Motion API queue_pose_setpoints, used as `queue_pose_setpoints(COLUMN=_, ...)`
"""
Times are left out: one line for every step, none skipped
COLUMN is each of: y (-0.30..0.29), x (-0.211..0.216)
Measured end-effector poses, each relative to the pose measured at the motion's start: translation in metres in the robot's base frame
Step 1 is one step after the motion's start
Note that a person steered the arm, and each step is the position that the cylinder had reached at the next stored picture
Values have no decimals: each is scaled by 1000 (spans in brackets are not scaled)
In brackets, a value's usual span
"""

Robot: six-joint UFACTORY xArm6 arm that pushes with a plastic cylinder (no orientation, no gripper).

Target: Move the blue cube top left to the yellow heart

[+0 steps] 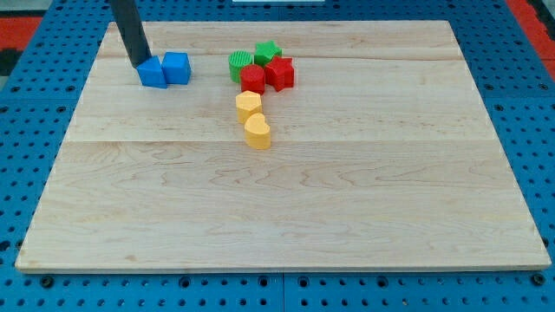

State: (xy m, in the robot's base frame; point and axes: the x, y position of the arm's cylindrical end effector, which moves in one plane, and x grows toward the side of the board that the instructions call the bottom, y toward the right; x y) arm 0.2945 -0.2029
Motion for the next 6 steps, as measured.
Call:
queue_pose_setpoints(y=0, x=-19)
queue_pose_setpoints(y=14, x=-32)
queue_pose_setpoints(y=49, x=0)
queue_pose_setpoints(y=61, x=46)
queue_pose_setpoints(y=64, x=56)
queue_pose_setpoints(y=86, x=60)
